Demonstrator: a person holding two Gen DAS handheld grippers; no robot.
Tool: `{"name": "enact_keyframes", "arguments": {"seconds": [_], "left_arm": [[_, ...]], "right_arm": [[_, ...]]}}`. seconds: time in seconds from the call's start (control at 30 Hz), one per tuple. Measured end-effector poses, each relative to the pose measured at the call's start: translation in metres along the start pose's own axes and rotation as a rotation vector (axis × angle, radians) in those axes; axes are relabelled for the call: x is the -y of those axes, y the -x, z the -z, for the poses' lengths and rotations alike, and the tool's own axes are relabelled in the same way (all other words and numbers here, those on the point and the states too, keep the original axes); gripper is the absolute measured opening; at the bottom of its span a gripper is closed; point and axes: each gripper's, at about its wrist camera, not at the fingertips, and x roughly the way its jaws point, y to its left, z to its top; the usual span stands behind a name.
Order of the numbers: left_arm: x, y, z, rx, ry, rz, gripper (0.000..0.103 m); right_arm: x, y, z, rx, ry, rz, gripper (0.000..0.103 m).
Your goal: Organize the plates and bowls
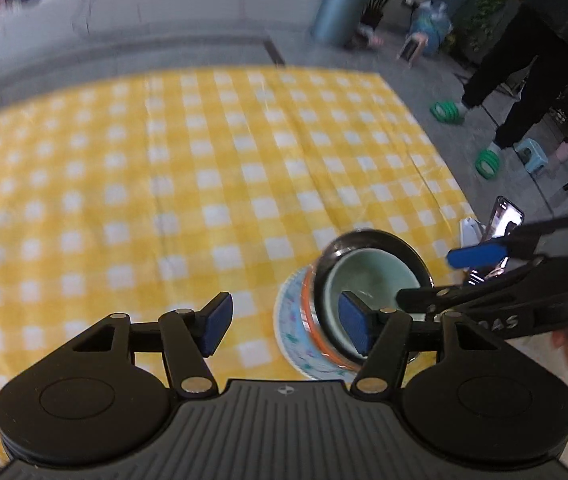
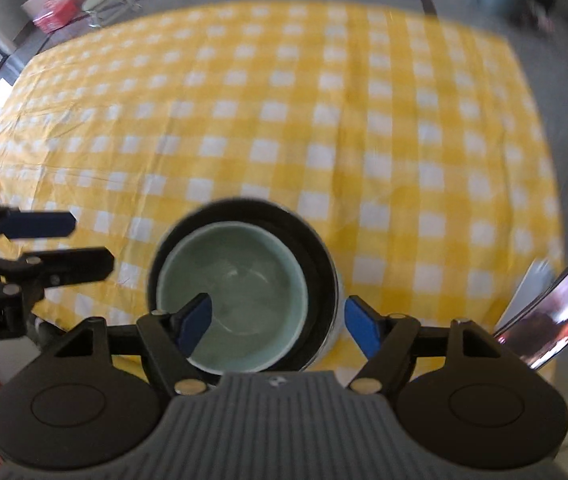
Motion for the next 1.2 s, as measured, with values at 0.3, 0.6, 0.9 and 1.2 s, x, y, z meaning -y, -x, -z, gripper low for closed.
{"name": "enact_keyframes", "arguments": {"seconds": [0.3, 0.6, 0.9, 1.2], "left_arm": [[0.011, 0.07, 0.059, 0.364, -0.127, -0.176, 0.071], [0.02, 0.086, 0.126, 0.588, -0.133, -0.328, 0.071], [0.014, 0.065, 0.165, 0.615, -0.044, -0.358, 0.071], [0.016, 0.048, 0.19, 0.61, -0.004, -0.402, 0.075]], "right_arm": [[-0.047, 0.06, 0.043, 0.286, 0.181, 0.028, 0.074], [-0.078, 0.078, 0.112, 0.556, 0.245, -0.003, 0.077], [-0.102, 0.047, 0.175, 0.645, 0.266, 0.061, 0.079], [-0.099, 0.018, 0.204, 0.689, 0.124, 0.079, 0.087]]}}
